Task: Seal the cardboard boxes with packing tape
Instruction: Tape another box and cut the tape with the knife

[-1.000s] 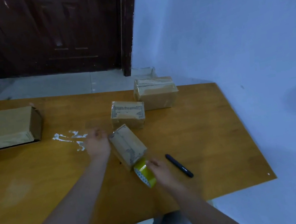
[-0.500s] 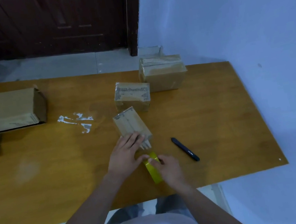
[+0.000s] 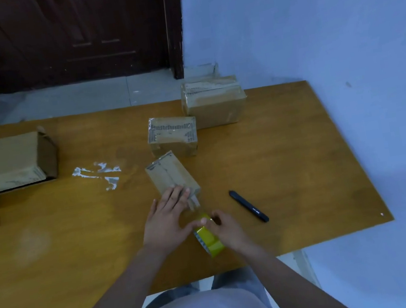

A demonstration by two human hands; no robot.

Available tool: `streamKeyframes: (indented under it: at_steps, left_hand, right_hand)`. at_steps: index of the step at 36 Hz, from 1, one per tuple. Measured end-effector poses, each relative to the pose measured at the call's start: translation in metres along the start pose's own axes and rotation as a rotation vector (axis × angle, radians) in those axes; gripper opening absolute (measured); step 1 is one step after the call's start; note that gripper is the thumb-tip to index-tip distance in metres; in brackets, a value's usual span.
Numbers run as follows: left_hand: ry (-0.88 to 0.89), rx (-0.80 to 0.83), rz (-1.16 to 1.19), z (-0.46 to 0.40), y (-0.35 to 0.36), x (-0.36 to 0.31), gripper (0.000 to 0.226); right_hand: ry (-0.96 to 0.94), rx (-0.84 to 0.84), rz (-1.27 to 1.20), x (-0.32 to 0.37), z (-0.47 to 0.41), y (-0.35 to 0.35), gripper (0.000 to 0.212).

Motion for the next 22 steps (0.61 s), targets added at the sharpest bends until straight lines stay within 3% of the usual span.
streamKeyframes:
  at_steps: [3, 5, 6, 8, 11, 14, 18, 22]
  left_hand:
    - [-0.03, 0.045, 0.021, 0.0, 0.002, 0.001, 0.101]
    - [-0.073, 0.089, 0.006, 0.0, 0.003, 0.002, 0.106]
    - [-0.089, 0.109, -0.007, 0.001, 0.003, 0.001, 0.108]
    - [-0.115, 0.146, -0.04, 0.003, 0.003, 0.0, 0.112]
    - [-0.132, 0.172, -0.058, 0.005, 0.002, -0.001, 0.115]
    - [-0.128, 0.168, -0.021, 0.005, 0.001, -0.002, 0.105]
    - [-0.123, 0.173, -0.038, 0.004, 0.002, -0.002, 0.102]
    - [-0.124, 0.164, -0.065, 0.004, 0.003, -0.001, 0.1]
  right_hand:
    - [-0.07, -0.291, 0.034, -0.006, 0.015, -0.041, 0.06]
    - [0.023, -0.465, 0.269, -0.015, 0.022, -0.075, 0.063]
    - [0.106, -0.475, 0.363, -0.023, 0.023, -0.087, 0.06]
    - [0.237, -0.395, 0.508, -0.043, 0.019, -0.098, 0.05]
    - [0.251, -0.309, 0.703, -0.054, 0.013, -0.099, 0.03]
    - [0.239, -0.256, 0.544, -0.055, 0.014, -0.105, 0.021]
    - [-0.009, -0.247, 0.374, -0.016, 0.033, -0.105, 0.019]
    - [-0.147, -0.125, 0.598, 0.035, 0.051, -0.079, 0.021]
Point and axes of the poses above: each hand's wrist, its own z-axis away from the middle knuckle, its own y-axis out of the palm, x = y × z, the point moved 10 cm from there along -z, towards the middle knuckle, and after that the axes turned 15 degrees about x, right-handed, at the moved point
